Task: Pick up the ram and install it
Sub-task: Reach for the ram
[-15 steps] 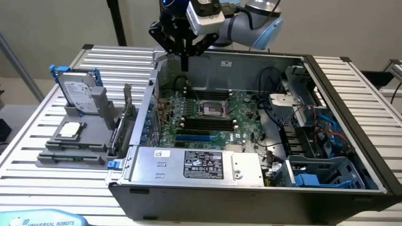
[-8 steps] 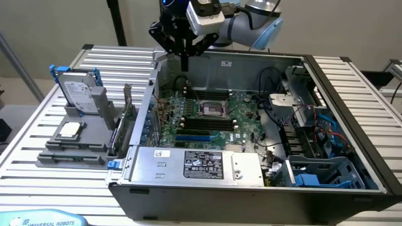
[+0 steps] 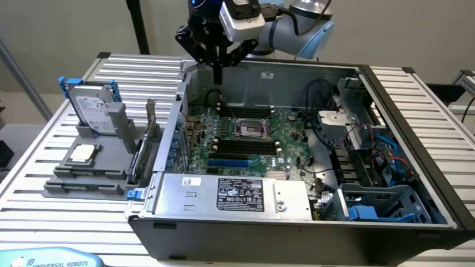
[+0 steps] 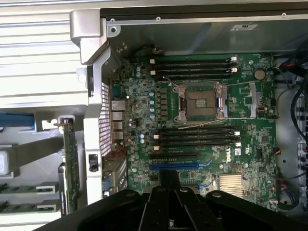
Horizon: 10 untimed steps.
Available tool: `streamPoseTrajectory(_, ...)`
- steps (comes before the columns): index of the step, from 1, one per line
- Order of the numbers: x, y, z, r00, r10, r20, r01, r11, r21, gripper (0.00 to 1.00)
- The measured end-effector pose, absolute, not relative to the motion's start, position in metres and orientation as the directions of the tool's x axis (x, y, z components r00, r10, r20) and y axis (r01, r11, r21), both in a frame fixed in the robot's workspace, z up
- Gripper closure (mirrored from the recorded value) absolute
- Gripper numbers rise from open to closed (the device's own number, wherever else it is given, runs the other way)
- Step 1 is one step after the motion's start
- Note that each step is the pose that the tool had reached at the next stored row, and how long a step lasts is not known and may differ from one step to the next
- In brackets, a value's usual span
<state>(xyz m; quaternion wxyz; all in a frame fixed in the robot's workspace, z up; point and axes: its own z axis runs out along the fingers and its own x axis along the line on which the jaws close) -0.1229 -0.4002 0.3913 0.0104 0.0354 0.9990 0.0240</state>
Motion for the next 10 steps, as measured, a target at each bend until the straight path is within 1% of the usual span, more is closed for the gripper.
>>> streamPoseTrajectory(10,-0.152,-0.417,0.391,-0.997,0.071,-0.019,0.07,0.996,0.049,0.89)
